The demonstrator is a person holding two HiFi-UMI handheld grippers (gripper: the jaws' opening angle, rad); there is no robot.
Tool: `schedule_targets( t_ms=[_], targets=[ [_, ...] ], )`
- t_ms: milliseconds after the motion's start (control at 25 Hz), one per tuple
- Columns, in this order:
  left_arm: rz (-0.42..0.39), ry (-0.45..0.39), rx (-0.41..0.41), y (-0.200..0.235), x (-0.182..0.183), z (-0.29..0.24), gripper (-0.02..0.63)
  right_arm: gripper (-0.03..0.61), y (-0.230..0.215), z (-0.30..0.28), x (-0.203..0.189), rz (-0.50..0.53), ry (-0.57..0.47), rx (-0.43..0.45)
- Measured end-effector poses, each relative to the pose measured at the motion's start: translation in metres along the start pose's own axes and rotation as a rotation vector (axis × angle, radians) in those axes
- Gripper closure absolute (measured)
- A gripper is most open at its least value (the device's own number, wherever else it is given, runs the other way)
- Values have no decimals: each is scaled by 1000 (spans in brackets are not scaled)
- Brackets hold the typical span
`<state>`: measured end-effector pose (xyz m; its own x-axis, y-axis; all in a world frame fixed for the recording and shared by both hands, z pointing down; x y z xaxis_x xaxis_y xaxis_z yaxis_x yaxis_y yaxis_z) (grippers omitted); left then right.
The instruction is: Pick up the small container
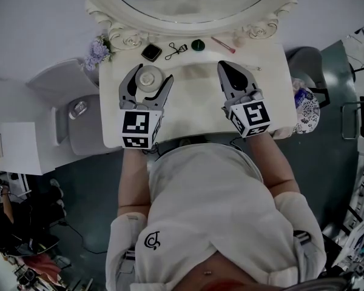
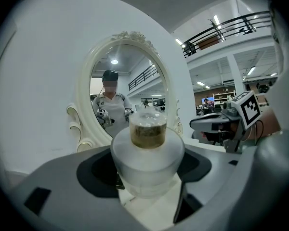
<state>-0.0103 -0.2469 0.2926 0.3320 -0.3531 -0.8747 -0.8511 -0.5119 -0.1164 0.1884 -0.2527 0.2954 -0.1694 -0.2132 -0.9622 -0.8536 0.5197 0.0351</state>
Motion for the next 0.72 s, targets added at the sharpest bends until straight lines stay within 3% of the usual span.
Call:
schedule_targets(
  t_ms=[720],
  targets=[
    [-28,-7,24,-12,2,3,267,574,0,6,2,46,-5,10]
  ],
)
Point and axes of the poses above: the fingertips, and each gripper's own axes: z backward along the fingers, y to its left, x out of its top, the point moved 3 cm from there along z, backward along the fingers, and after that the axes turned 13 degrees about y, right-handed, at the moved point
